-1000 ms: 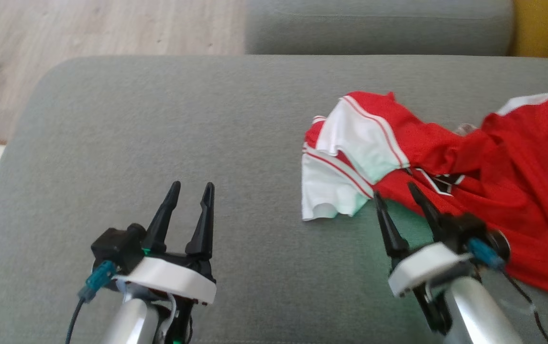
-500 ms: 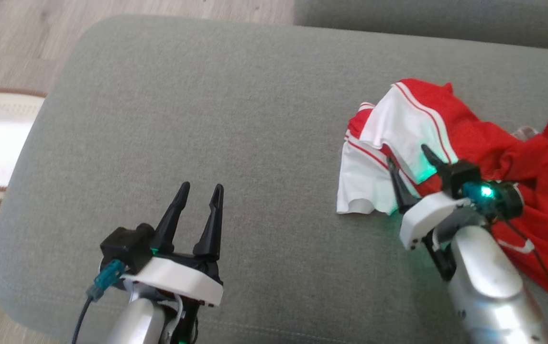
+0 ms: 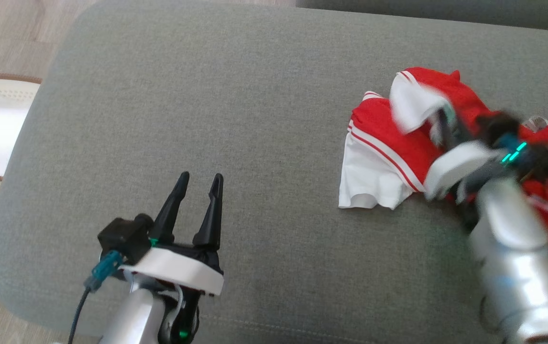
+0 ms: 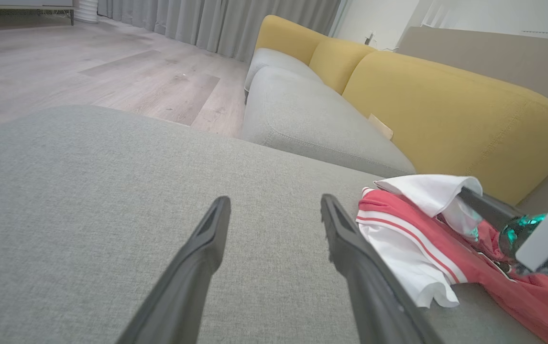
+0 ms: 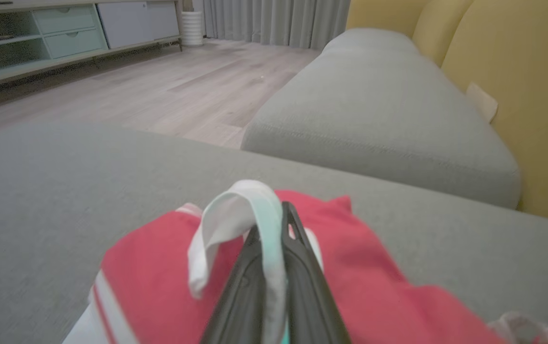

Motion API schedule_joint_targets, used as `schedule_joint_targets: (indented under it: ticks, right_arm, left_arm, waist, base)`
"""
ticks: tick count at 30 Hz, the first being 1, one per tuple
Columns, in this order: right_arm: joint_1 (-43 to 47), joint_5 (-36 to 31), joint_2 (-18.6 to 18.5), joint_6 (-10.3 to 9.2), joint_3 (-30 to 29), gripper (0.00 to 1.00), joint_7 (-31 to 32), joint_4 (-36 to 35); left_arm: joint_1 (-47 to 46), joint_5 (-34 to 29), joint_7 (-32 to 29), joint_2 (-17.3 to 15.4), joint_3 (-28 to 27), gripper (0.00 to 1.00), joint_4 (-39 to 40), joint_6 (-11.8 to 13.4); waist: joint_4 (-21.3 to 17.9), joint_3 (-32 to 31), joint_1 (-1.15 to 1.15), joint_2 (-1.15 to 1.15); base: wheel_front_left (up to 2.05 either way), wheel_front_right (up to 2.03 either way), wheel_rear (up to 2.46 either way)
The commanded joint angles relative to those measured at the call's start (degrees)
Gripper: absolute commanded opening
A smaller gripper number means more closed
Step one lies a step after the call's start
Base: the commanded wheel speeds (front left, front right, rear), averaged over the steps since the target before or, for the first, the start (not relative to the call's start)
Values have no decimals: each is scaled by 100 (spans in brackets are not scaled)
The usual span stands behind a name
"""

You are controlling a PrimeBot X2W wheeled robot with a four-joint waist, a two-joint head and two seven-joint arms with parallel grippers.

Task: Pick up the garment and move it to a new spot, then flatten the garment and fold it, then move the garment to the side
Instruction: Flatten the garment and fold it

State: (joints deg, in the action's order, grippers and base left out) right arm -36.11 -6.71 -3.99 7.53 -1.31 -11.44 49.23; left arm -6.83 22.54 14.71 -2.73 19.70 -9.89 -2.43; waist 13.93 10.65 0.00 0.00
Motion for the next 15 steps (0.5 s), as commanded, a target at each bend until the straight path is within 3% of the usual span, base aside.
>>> schedule_joint_targets:
  ticks: [1, 7, 10, 11, 15]
  right_arm:
    - [-434, -39, -99, -4, 47, 0, -62, -160]
    - [-1546, -196, -890, -4, -219, 0, 249, 1]
    - [-2091, -316, -1283, -4, -640, 0, 379, 176]
    - [-2232, -381, -1370, -4, -820, 100, 419, 248]
    - [-2529, -726, -1404, -4, -1264, 100, 501, 497]
  left_arm:
    - [-286, 64, 29, -15, -153, 100, 199, 34]
    - [-389, 144, 29, -15, -38, 100, 215, 19]
    - [-428, 200, 29, -15, 6, 100, 214, 37]
    - [-432, 214, 29, -15, 10, 100, 216, 45]
    - [-424, 234, 29, -15, 5, 100, 214, 66]
  waist:
    - [10, 20, 0, 0]
    - [165, 125, 0, 0]
    - [259, 163, 0, 0]
    - [278, 171, 0, 0]
    - [292, 161, 0, 0]
  base:
    - [0, 0, 0]
    - [0, 0, 0]
    - [0, 0, 0]
    - [0, 0, 0]
    - [0, 0, 0]
